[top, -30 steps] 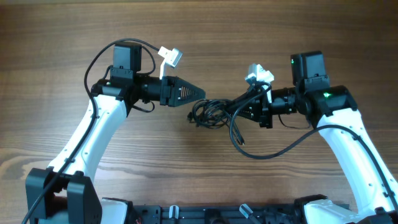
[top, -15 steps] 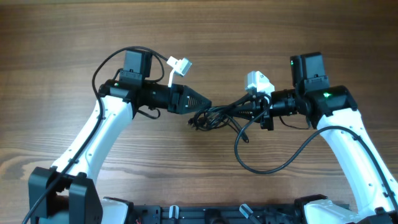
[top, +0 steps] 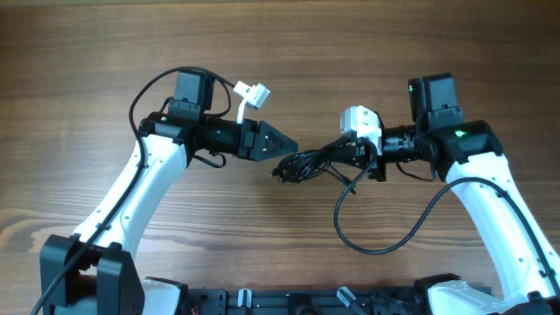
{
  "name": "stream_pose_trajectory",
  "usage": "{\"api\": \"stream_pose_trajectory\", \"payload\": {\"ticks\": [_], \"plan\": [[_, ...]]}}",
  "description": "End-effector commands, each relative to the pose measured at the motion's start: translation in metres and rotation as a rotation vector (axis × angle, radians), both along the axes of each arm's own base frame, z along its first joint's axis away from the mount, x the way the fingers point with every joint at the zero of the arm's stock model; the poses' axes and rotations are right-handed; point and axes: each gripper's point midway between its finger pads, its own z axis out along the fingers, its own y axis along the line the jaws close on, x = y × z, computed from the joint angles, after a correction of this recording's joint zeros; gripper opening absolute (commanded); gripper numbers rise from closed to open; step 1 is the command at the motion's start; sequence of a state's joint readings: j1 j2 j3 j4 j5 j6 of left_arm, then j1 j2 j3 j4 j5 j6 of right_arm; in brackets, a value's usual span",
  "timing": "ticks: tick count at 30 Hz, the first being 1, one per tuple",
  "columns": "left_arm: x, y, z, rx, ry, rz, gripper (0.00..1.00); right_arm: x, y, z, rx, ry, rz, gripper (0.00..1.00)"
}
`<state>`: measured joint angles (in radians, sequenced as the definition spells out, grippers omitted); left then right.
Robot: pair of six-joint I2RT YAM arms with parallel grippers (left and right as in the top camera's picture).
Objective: Untangle cables
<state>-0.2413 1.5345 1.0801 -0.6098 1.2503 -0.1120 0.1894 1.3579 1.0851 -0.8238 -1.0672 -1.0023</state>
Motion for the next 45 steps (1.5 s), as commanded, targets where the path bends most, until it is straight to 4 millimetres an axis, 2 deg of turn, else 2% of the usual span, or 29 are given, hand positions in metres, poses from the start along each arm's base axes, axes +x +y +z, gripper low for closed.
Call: {"api": "stream_pose_trajectory", "payload": {"ticks": [1,8,10,12,13,15,17,19,22,25,26,27,29,30,32,33,35,38,40,43,45], "plan": [[0.003,-0.001,-0.004,0.013,-0.146,-0.03,0.53,-0.005,0.005,0.003,0.043,-0.015,0.047,0.04],[-0.032,-0.014,-0.013,0.036,-0.09,-0.134,0.51,-0.001,0.003,-0.001,0.012,-0.047,0.043,0.04],[-0.039,-0.015,-0.016,0.044,-0.107,-0.162,0.43,-0.001,0.003,-0.001,0.012,-0.048,0.043,0.04],[-0.039,-0.015,-0.02,0.07,-0.112,-0.158,0.23,0.0,0.002,-0.002,0.004,-0.05,0.039,0.04],[-0.038,-0.014,-0.021,0.076,-0.113,-0.157,0.2,0.001,0.001,-0.004,-0.009,-0.052,0.033,0.04],[-0.038,-0.015,-0.021,0.075,-0.113,-0.157,0.41,0.002,0.0,-0.007,-0.025,-0.055,0.025,0.04],[-0.039,-0.014,-0.021,0.077,-0.105,-0.157,0.42,0.003,-0.001,-0.007,-0.03,-0.056,0.023,0.04],[-0.044,-0.014,-0.022,0.084,-0.079,-0.163,0.34,0.004,-0.001,-0.008,-0.031,-0.06,0.022,0.04],[-0.051,-0.017,-0.023,0.089,-0.061,-0.182,0.31,0.007,0.0,-0.009,-0.03,-0.063,0.022,0.04],[-0.055,-0.021,-0.024,0.091,-0.066,-0.2,0.21,0.01,0.001,-0.015,-0.033,-0.044,0.021,0.04],[-0.055,-0.022,-0.025,0.097,-0.073,-0.203,0.09,0.011,0.001,-0.017,-0.032,-0.04,0.021,0.04],[-0.054,-0.023,-0.026,0.108,-0.082,-0.203,0.04,0.012,0.001,-0.017,-0.032,-0.045,0.021,0.04],[-0.046,-0.021,-0.034,0.157,-0.124,-0.183,0.04,0.022,0.003,-0.01,-0.013,-0.041,-0.02,0.04],[-0.041,-0.02,-0.037,0.173,-0.147,-0.169,0.04,0.032,0.004,-0.004,0.01,0.0,-0.074,0.06],[-0.022,-0.02,-0.041,0.223,-0.126,-0.085,0.04,0.053,0.001,0.005,0.041,0.077,-0.197,0.26],[-0.015,-0.019,-0.043,0.247,-0.116,-0.047,0.04,0.061,-0.002,0.006,0.047,0.112,-0.254,0.31],[0.003,-0.017,-0.048,0.304,-0.109,0.044,0.04,0.081,-0.011,0.011,0.078,0.229,-0.404,0.52],[0.026,-0.011,-0.054,0.373,-0.122,0.158,0.04,0.087,-0.018,0.013,0.133,0.431,-0.521,0.69],[0.033,-0.013,-0.049,0.354,-0.159,0.167,0.04,0.077,-0.018,0.003,0.127,0.602,-0.571,0.7],[0.037,-0.017,-0.045,0.338,-0.191,0.17,0.04,0.058,-0.014,-0.015,0.057,0.736,-0.6,0.69],[0.037,-0.017,-0.045,0.337,-0.195,0.171,0.04,0.058,-0.021,-0.033,-0.017,0.815,-0.737,0.69]]}}
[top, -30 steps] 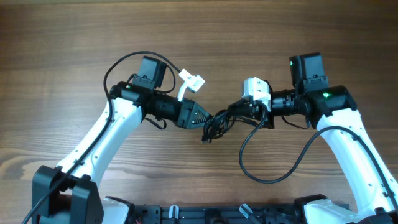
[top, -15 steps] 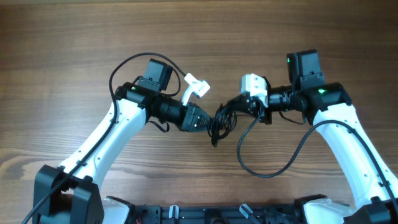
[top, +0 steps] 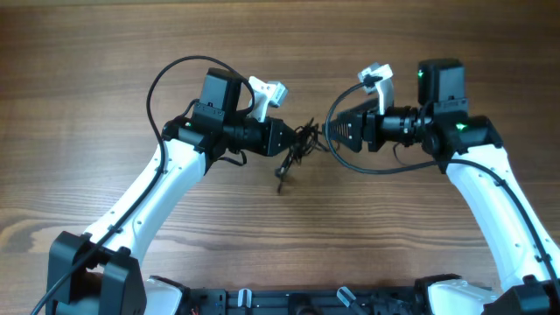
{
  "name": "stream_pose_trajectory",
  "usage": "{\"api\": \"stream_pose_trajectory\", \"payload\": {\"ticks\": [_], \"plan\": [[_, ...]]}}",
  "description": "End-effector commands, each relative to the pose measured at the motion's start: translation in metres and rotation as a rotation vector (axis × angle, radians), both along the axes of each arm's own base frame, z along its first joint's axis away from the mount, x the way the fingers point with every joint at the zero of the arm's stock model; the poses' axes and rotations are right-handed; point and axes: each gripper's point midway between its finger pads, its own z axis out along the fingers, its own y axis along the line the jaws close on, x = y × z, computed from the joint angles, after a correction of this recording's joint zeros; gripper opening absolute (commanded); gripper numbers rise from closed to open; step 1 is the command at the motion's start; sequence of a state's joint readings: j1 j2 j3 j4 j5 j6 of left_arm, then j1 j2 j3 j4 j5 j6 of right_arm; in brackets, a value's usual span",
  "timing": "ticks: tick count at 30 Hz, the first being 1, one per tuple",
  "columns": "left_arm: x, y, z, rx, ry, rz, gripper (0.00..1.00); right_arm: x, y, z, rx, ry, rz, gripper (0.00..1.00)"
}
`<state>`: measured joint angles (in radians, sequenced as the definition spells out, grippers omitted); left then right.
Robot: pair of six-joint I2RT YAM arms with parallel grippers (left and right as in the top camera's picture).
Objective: Untangle cables
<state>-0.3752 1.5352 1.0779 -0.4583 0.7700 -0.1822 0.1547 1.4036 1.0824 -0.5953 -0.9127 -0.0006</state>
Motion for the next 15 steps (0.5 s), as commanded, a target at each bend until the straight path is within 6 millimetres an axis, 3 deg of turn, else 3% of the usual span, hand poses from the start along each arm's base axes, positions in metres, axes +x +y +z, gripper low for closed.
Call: {"api": "stream_pose_trajectory", "payload": {"ticks": [1,4,7,12,13,14,15], "plan": [[0.001,-0.002,0.001,0.0,0.0,0.008,0.04,0.004,-0.012,-0.031,-0.133,0.218,-0.226,0.7],[0.003,0.0,-0.004,0.026,-0.002,0.025,0.04,0.009,-0.022,-0.045,-0.197,0.302,-0.379,0.69],[0.003,0.003,-0.019,0.112,0.003,0.054,0.04,0.012,-0.027,-0.051,-0.218,0.339,-0.441,0.58],[-0.008,-0.006,-0.061,0.268,0.039,0.042,0.04,0.001,-0.029,-0.087,-0.249,0.455,-0.461,0.57],[-0.008,-0.006,-0.071,0.303,0.049,0.045,0.09,-0.001,-0.03,-0.094,-0.259,0.474,-0.46,0.57],[-0.007,-0.003,-0.081,0.334,0.066,0.063,0.38,-0.003,-0.03,-0.099,-0.266,0.487,-0.459,0.57],[-0.004,0.001,-0.088,0.36,0.089,0.102,0.47,-0.004,-0.031,-0.103,-0.271,0.492,-0.456,0.57]]}}
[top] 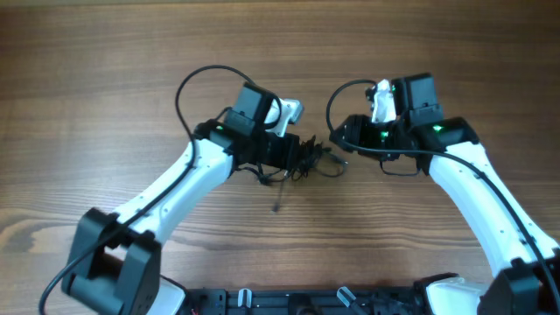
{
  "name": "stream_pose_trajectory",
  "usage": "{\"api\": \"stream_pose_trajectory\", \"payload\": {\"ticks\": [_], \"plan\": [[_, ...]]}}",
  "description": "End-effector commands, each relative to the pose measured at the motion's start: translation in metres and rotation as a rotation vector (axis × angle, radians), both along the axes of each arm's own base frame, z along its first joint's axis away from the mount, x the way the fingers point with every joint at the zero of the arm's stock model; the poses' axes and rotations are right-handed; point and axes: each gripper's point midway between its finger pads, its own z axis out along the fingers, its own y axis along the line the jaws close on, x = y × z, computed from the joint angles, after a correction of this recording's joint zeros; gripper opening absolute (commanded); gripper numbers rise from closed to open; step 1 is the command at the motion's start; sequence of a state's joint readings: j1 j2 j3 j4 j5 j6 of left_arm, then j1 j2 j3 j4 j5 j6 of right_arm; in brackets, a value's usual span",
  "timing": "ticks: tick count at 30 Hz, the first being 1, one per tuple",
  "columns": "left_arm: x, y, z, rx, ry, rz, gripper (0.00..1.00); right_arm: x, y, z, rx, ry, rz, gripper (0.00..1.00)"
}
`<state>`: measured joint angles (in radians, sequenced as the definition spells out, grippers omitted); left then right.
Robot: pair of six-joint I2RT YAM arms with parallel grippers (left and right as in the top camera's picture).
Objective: Untangle cables
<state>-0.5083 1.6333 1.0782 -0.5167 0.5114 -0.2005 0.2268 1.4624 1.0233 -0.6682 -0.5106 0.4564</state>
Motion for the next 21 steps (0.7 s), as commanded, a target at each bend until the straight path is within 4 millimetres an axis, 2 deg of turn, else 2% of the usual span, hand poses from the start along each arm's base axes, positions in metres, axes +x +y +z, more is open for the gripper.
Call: {"api": "stream_pose_trajectory", "payload": {"ticks": [1,3,4,7,9,11,12,14,15,16,21], "plan": [[0.011,0.014,-0.026,0.111,0.021,0.093,0.51,-0.004,-0.003,-0.02,-0.026,0.054,-0.018,0.57],[0.014,0.014,-0.025,0.105,0.011,0.097,0.66,-0.004,-0.003,-0.023,-0.026,0.055,-0.02,0.57],[0.014,0.014,-0.024,0.104,0.009,0.097,0.69,-0.004,-0.003,-0.025,-0.025,0.056,-0.023,0.57],[0.011,0.012,-0.033,0.118,0.031,0.088,0.7,-0.006,-0.003,-0.039,0.0,0.086,-0.083,0.54],[0.01,0.013,-0.043,0.131,0.053,0.087,0.51,-0.007,-0.002,-0.047,0.019,0.092,-0.11,0.53],[0.009,0.013,-0.05,0.139,0.067,0.086,0.46,-0.006,0.001,-0.051,0.044,0.081,-0.114,0.52],[0.01,0.012,-0.052,0.14,0.07,0.086,0.4,-0.006,0.006,-0.052,0.067,0.063,-0.101,0.52],[0.011,0.009,-0.051,0.12,0.065,0.078,0.15,-0.009,0.008,-0.06,0.099,0.081,-0.139,0.54],[0.011,0.006,-0.049,0.106,0.064,0.073,0.09,-0.009,0.008,-0.063,0.105,0.085,-0.15,0.58],[0.011,0.004,-0.047,0.091,0.065,0.061,0.05,-0.01,0.008,-0.066,0.116,0.087,-0.166,0.61],[0.002,-0.009,-0.041,0.034,0.077,0.004,0.04,-0.008,0.021,-0.065,0.159,0.056,-0.158,0.62]]}}
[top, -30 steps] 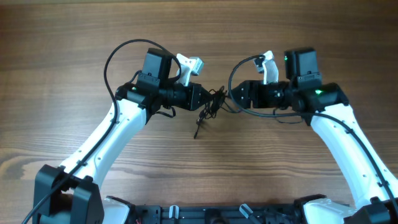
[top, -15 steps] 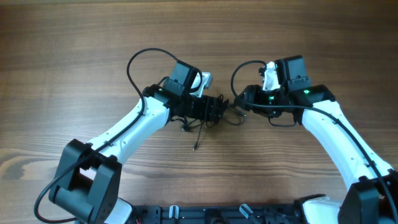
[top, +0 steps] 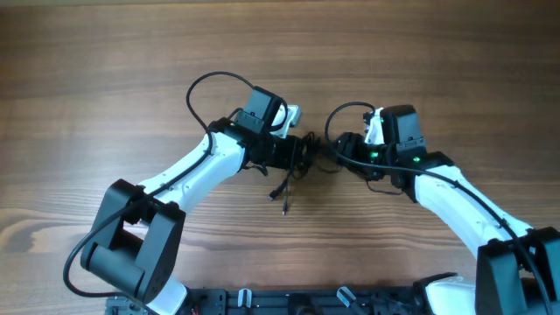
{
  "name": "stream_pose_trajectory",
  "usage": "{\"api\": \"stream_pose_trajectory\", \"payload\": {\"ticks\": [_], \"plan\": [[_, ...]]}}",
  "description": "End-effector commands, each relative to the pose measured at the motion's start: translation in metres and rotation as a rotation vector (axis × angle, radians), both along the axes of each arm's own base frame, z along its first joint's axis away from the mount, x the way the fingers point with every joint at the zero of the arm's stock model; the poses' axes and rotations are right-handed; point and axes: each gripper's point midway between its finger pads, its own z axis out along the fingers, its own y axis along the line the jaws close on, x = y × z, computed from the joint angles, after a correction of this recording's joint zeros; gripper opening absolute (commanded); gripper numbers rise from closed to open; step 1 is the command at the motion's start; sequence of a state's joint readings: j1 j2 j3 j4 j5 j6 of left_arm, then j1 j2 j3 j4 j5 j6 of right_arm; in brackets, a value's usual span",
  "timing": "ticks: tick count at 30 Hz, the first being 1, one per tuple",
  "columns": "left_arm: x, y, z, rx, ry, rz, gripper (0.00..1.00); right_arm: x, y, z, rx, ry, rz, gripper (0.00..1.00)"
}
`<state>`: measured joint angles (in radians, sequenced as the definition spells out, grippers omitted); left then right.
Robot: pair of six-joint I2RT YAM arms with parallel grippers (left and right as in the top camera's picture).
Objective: Untangle cables
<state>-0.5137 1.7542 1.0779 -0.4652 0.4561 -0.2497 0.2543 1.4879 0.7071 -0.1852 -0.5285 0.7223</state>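
Note:
A small tangle of thin black cable (top: 313, 156) sits at the middle of the wooden table, in the overhead view only. One loose tail (top: 285, 199) trails down and left, ending in a plug. My left gripper (top: 303, 153) reaches into the tangle from the left and appears shut on it. From the right, my right gripper (top: 338, 154) meets the same knot and looks shut on a strand. The fingertips are dark against the dark cable and partly hidden, and the two grippers nearly touch.
Each arm carries its own black wire loop: one above the left wrist (top: 210, 80), one above the right wrist (top: 337, 114). White camera housings (top: 290, 115) sit on both wrists. Bare wooden table (top: 87, 87) surrounds the arms, with the robot base along the front edge (top: 289, 302).
Both arms have moved lower in the view and drawn closer together. The tangle now sits tight between the two grippers, and its loose tail lies slightly further right and down.
First the right gripper held the tangle with the left gripper just beside it. Then both grippers were on the bundle, higher in the view, with strands stretched between them. After that the arms swung inward, and now they meet over the knot.

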Motion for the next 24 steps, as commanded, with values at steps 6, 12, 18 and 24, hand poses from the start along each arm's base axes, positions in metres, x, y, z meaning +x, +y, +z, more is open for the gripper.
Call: {"api": "stream_pose_trajectory", "payload": {"ticks": [6,12,18,24], "plan": [[-0.04,-0.042,0.008,-0.089,-0.053,-0.3,0.04,-0.002,0.013,-0.005,0.002,0.038,-0.052,0.65],[-0.045,-0.044,0.007,-0.086,-0.048,-0.312,0.27,-0.004,0.009,-0.011,-0.029,0.054,-0.075,0.5],[-0.044,-0.035,0.0,-0.024,-0.044,-0.291,0.37,-0.011,-0.009,-0.025,-0.127,0.098,-0.117,0.47],[-0.04,-0.031,-0.003,0.004,-0.055,-0.279,0.26,-0.018,-0.014,-0.031,-0.175,0.104,-0.086,0.14]]}}
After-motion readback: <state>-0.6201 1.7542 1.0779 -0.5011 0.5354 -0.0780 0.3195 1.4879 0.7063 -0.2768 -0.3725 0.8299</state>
